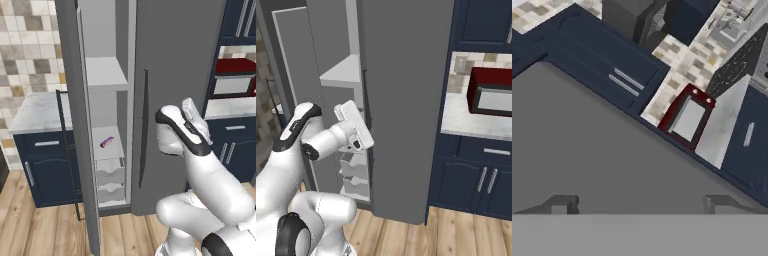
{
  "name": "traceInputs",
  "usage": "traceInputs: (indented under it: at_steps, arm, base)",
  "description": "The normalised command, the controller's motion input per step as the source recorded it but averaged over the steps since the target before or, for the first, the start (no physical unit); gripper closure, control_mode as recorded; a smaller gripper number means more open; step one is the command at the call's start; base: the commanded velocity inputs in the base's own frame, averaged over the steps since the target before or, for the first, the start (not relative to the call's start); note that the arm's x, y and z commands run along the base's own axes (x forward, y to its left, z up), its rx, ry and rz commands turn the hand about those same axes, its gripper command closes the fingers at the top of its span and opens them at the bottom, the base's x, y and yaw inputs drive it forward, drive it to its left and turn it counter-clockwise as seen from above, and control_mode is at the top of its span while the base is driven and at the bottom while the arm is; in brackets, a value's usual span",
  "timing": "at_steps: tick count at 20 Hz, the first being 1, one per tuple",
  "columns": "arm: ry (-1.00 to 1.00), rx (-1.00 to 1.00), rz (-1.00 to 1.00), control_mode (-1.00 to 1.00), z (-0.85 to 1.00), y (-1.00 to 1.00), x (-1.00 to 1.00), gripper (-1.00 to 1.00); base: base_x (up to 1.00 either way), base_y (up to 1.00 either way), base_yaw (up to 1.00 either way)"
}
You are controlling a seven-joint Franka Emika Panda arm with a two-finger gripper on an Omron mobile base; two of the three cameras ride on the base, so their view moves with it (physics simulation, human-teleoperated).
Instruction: Pick up the frozen chicken drumstick from the freezer, place it on any shelf in the fridge, and close the fridge and freezer doors when done.
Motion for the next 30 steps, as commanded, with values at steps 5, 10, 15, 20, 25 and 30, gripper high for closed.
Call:
traceInputs:
  at_steps: [5, 10, 15, 20, 25, 30]
  arm:
    - [0.06, -0.49, -0.09, -1.0, 0.86, 0.67, -0.86, -1.0]
    - [0.28, -0.47, -0.13, -1.0, 0.79, 0.96, -0.66, -1.0]
    - [0.34, -0.45, -0.12, -1.0, 0.61, 1.0, -0.48, -1.0]
    - [0.26, -0.44, -0.08, -1.0, 0.75, 1.0, -0.53, -1.0]
    - [0.17, -0.45, -0.07, -1.0, 0.63, 1.0, -0.6, -1.0]
    - [0.11, -0.46, -0.1, -1.0, 0.39, 1.0, -0.59, -1.0]
  base:
    - [0.0, 0.0, 0.0]
    - [0.0, 0.0, 0.0]
    - [0.0, 0.0, 0.0]
    - [0.0, 0.0, 0.0]
    - [0.0, 0.0, 0.0]
    - [0.0, 0.0, 0.0]
